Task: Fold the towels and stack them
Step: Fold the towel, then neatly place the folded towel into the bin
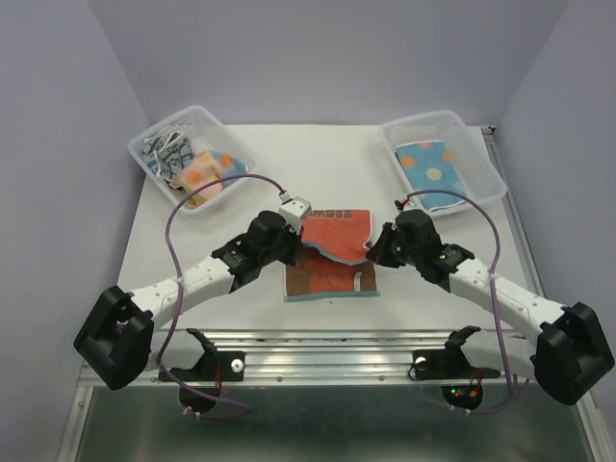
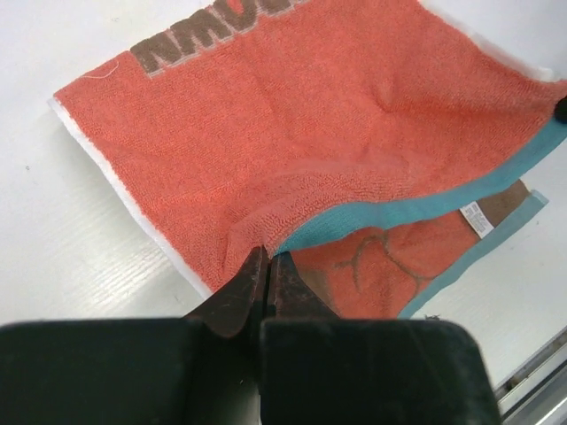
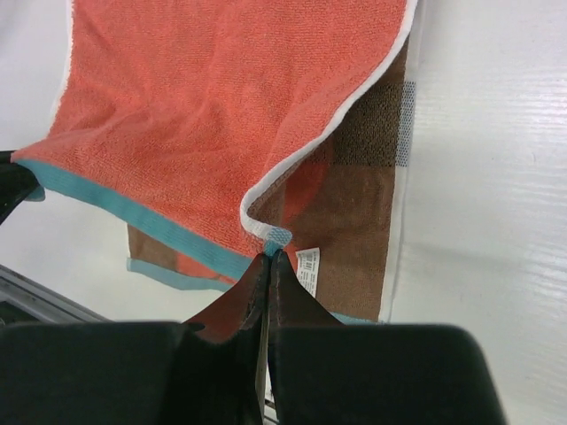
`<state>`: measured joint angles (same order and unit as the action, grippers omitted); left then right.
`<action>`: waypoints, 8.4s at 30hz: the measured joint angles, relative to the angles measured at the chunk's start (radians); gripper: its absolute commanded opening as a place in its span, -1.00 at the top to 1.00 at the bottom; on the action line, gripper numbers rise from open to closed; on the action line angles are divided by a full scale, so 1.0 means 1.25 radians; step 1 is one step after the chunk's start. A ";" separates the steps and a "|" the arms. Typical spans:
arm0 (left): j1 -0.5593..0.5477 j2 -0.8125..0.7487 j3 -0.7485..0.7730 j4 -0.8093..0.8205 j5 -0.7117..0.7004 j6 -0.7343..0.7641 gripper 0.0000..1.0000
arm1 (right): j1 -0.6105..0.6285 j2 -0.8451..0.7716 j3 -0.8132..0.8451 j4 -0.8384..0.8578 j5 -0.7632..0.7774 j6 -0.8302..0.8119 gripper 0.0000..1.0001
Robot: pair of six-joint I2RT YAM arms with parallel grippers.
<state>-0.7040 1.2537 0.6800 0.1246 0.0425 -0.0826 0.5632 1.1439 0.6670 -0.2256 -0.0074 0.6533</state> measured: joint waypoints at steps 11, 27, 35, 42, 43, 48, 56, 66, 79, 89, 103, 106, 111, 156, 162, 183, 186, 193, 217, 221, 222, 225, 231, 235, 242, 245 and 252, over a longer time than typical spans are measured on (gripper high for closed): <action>-0.089 -0.046 -0.002 -0.062 -0.118 -0.110 1.00 | 0.024 -0.056 -0.010 -0.042 -0.013 0.021 0.99; -0.218 -0.045 -0.005 -0.195 -0.258 -0.254 1.00 | 0.033 -0.038 -0.037 -0.093 -0.046 0.025 0.99; -0.294 0.074 0.031 -0.294 -0.357 -0.318 1.00 | 0.033 0.005 -0.065 -0.098 -0.072 0.025 0.99; -0.315 0.077 0.045 -0.338 -0.397 -0.355 0.97 | 0.036 0.032 -0.065 -0.098 -0.088 0.024 0.81; -0.318 0.076 0.046 -0.343 -0.403 -0.360 0.85 | 0.037 0.032 -0.065 -0.098 -0.090 0.024 0.75; -0.352 0.083 0.064 -0.382 -0.432 -0.386 0.15 | 0.038 0.031 -0.073 -0.107 -0.096 0.019 0.01; -0.447 0.176 0.140 -0.510 -0.524 -0.480 -0.96 | 0.038 -0.036 -0.074 -0.163 -0.092 -0.004 -1.00; -0.453 -0.036 0.145 -0.486 -0.559 -0.465 -0.98 | 0.038 -0.031 -0.023 -0.174 -0.059 -0.023 -1.00; 0.051 -0.202 0.043 -0.134 -0.224 -0.271 -0.97 | 0.023 0.204 0.210 -0.108 0.139 -0.035 -1.00; 0.260 0.283 0.147 -0.078 0.079 -0.229 -0.27 | -0.087 0.405 0.332 -0.055 0.090 -0.068 -0.93; 0.283 0.431 0.248 -0.053 0.154 -0.200 0.98 | -0.111 0.502 0.381 -0.038 0.061 -0.110 -0.77; 0.284 0.433 0.249 -0.056 0.152 -0.193 1.00 | -0.117 0.525 0.388 -0.028 0.057 -0.111 -0.63; 0.284 0.439 0.266 -0.071 0.138 -0.182 1.00 | -0.131 0.541 0.391 -0.018 0.050 -0.116 -0.28; 0.280 0.116 0.063 0.000 0.229 -0.158 1.00 | -0.150 0.294 0.174 0.107 -0.192 -0.186 0.99; 0.267 0.011 -0.062 0.015 0.205 -0.221 1.00 | -0.140 0.189 0.076 0.121 -0.223 -0.153 0.99; 0.226 -0.181 -0.244 0.052 0.164 -0.372 1.00 | -0.102 0.001 -0.120 0.128 -0.303 -0.098 0.96; 0.224 -0.198 -0.255 0.053 0.155 -0.387 0.85 | -0.097 -0.004 -0.144 0.134 -0.313 -0.090 0.89; 0.216 -0.262 -0.304 0.025 0.149 -0.439 -0.38 | -0.093 -0.051 -0.210 0.119 -0.353 -0.069 -0.11; 0.197 -0.340 -0.277 -0.086 -0.002 -0.503 -0.98 | -0.023 0.027 -0.088 -0.036 -0.143 -0.046 -0.97; 0.197 -0.352 -0.276 -0.087 -0.026 -0.498 -0.98 | 0.022 0.103 -0.063 -0.032 -0.074 -0.034 -0.81; 0.197 -0.357 -0.276 -0.086 -0.029 -0.498 -0.97 | 0.030 0.117 -0.059 -0.031 -0.057 -0.027 -0.77; 0.197 -0.379 -0.276 -0.086 -0.036 -0.497 -0.97 | 0.048 0.140 -0.046 -0.019 -0.012 -0.014 -0.53; 0.197 -0.400 -0.276 -0.087 -0.045 -0.498 -0.97 | 0.054 0.164 -0.045 0.019 0.016 0.011 -0.34; 0.197 -0.403 -0.276 -0.088 -0.057 -0.498 -0.98 | 0.054 0.186 -0.042 0.048 0.032 0.025 0.14; 0.197 -0.398 -0.276 -0.101 -0.080 -0.498 -0.98 | 0.056 0.227 -0.033 0.078 0.049 0.036 0.69; 0.197 -0.398 -0.276 -0.105 -0.097 -0.497 -0.98 | 0.059 0.237 -0.023 0.076 0.057 0.010 0.99; 0.197 -0.398 -0.276 -0.118 -0.131 -0.497 -0.98 | 0.064 0.258 0.036 0.037 0.129 -0.164 0.99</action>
<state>-0.4580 0.7563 0.3344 -0.0227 -0.1211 -0.7044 0.6430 1.4670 0.7124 -0.1799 0.1535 0.4488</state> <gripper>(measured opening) 0.986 0.048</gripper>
